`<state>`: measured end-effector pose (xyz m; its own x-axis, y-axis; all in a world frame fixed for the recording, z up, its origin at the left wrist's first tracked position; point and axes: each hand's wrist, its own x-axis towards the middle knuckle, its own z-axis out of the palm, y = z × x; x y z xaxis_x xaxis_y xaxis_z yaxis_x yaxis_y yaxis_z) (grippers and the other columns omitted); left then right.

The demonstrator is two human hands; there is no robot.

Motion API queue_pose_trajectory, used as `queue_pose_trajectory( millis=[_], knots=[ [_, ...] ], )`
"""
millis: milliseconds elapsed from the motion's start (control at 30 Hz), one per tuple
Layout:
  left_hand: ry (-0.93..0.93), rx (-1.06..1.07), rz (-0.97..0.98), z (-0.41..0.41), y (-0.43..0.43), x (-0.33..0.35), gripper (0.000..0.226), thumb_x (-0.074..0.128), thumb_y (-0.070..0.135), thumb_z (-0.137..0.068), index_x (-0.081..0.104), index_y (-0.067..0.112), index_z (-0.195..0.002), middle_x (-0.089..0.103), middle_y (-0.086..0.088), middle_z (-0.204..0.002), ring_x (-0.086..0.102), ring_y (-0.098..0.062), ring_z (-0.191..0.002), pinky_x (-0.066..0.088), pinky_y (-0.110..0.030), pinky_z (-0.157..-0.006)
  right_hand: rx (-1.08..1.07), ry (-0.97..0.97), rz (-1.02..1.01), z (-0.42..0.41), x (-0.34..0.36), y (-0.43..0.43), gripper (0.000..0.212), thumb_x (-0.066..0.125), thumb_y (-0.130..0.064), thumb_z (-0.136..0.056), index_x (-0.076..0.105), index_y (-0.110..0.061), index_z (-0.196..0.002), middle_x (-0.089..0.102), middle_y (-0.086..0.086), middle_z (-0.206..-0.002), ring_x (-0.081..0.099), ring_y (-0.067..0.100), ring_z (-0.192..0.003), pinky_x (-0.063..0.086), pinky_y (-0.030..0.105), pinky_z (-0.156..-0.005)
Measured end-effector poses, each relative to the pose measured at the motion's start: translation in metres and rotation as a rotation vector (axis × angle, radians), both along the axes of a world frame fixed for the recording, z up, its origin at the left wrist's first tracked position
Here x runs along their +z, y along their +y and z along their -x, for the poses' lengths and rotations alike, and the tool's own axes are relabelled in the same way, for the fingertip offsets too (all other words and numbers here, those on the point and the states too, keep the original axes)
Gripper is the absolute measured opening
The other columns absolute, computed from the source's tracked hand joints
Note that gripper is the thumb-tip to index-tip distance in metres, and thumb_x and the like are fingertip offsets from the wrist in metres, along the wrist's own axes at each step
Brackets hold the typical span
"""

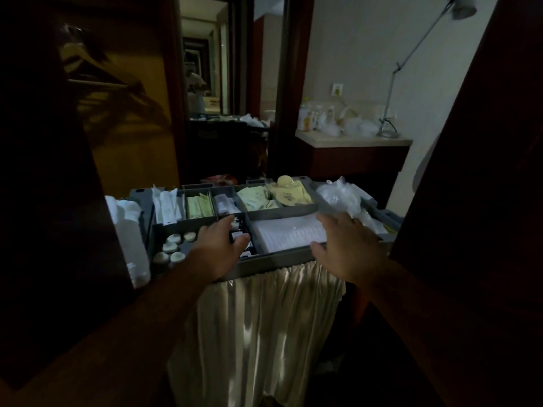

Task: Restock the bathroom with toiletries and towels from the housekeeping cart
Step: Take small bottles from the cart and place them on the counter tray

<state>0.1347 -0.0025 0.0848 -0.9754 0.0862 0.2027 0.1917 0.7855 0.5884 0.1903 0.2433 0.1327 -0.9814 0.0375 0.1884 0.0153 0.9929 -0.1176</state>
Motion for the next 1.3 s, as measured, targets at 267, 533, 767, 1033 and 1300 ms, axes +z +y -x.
queue_pose_trajectory(
  millis=[267, 533, 767, 1033, 1300],
  knots=[
    [0.012, 0.104, -0.169, 0.047, -0.001, -0.032, 0.05, 0.057, 0.033, -0.099, 0.046, 0.016, -0.145, 0.058, -0.008, -0.138, 0.054, -0.027, -0.124, 0.048, -0.044, -0.102, -0.044, -0.1, 0.157, 0.059, -0.041, 0.005, 0.062, 0.052, -0.046, -0.097, 0.029, -0.026, -0.152, 0.039, 0.009, -0.15, 0.04, 0.03, -0.135, 0.041, 0.045, -0.106],
    [0.017, 0.231, -0.145, 0.113, -0.021, -0.063, 0.053, 0.059, 0.033, -0.098, 0.045, 0.017, -0.146, 0.058, -0.006, -0.137, 0.055, -0.024, -0.123, 0.048, -0.046, -0.102, 0.126, -0.157, 0.205, 0.176, -0.079, -0.02, 0.063, 0.049, -0.046, -0.099, 0.025, -0.027, -0.154, 0.034, 0.008, -0.154, 0.037, 0.029, -0.136, 0.039, 0.044, -0.107],
    [-0.026, 0.357, -0.137, 0.185, -0.022, -0.089, 0.048, 0.059, 0.034, -0.097, 0.05, 0.022, -0.142, 0.059, -0.001, -0.133, 0.053, -0.022, -0.122, 0.048, -0.048, -0.101, 0.319, -0.246, 0.218, 0.287, -0.11, -0.039, 0.059, 0.051, -0.045, -0.098, 0.038, -0.02, -0.15, 0.043, 0.008, -0.151, 0.039, 0.029, -0.137, 0.041, 0.043, -0.108],
    [0.003, 0.512, -0.209, 0.23, -0.006, -0.129, 0.031, 0.063, 0.023, -0.094, 0.063, 0.022, -0.126, 0.064, 0.003, -0.115, 0.057, -0.014, -0.108, 0.049, -0.036, -0.093, 0.612, -0.199, 0.296, 0.384, -0.143, -0.064, 0.024, 0.059, -0.026, -0.096, 0.073, -0.011, -0.109, 0.071, 0.009, -0.105, 0.062, 0.028, -0.1, 0.051, 0.038, -0.083],
    [0.028, 0.616, -0.27, 0.232, -0.005, -0.136, 0.032, 0.077, 0.028, -0.085, 0.065, 0.024, -0.115, 0.06, 0.008, -0.098, 0.055, 0.001, -0.09, 0.039, -0.005, -0.072, 0.683, -0.306, 0.278, 0.426, -0.139, -0.097, 0.026, 0.06, -0.037, -0.096, 0.073, -0.016, -0.1, 0.071, 0.005, -0.095, 0.065, 0.022, -0.087, 0.056, 0.039, -0.078]
  ],
)
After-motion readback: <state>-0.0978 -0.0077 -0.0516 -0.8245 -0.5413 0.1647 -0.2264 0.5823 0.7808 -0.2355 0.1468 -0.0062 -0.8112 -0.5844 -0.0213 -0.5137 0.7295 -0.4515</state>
